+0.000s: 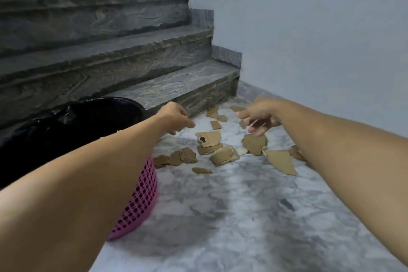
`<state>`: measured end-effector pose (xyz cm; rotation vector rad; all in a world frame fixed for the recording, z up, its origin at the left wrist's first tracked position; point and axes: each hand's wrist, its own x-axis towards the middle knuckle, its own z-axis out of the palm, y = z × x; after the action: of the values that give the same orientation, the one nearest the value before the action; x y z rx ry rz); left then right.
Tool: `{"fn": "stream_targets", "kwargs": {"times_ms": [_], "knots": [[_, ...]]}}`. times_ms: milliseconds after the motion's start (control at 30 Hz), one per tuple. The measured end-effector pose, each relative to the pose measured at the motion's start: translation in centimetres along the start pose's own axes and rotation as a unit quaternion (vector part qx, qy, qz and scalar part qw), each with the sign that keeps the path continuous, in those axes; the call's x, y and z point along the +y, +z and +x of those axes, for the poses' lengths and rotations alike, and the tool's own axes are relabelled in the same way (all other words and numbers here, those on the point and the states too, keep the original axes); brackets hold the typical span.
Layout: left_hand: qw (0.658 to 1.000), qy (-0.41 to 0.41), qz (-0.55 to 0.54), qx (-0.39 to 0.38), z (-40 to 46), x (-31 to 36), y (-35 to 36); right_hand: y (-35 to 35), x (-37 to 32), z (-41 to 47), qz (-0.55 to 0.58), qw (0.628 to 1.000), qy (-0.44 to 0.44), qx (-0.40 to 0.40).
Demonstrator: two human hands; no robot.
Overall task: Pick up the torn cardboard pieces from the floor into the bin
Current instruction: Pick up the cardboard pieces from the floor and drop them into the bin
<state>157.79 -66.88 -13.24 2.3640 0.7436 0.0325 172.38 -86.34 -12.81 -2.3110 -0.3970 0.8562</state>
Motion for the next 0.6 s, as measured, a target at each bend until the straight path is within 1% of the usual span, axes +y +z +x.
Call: {"fn": "stream_targets", "kwargs": {"times_ms": [100,200,333,400,467,533,600], "knots": [[0.999,-0.042,0.027,-0.022,2.6,-1.0,3.2,-0.8,3.1,3.2,-0.012,1.0,0.022,0.004],[0.993,-0.089,0.067,-0.047,4.9,-3.6,6.8,-1.0,6.3,7.0,-0.01,0.999,0.043,-0.002],[0.983,-0.172,0.041,-0.046,8.5,-8.1,11.3,-0.6,10.1,12.2,0.003,0.999,0.052,0.016],[0.969,-0.238,0.035,-0.052,9.8,-9.5,12.5,-0.4,11.6,14.5,0.014,0.998,0.057,0.034],[0.953,-0.299,0.02,-0.038,11.2,-11.2,13.7,0.1,12.9,16.7,0.024,0.996,0.068,0.059],[0.936,-0.353,-0.001,0.005,13.2,-13.4,15.5,0.6,14.1,19.3,0.017,0.993,0.079,0.089],[0.921,-0.384,-0.035,0.046,14.9,-14.6,16.8,1.0,15.1,21.5,-0.012,0.989,0.087,0.12]]}}
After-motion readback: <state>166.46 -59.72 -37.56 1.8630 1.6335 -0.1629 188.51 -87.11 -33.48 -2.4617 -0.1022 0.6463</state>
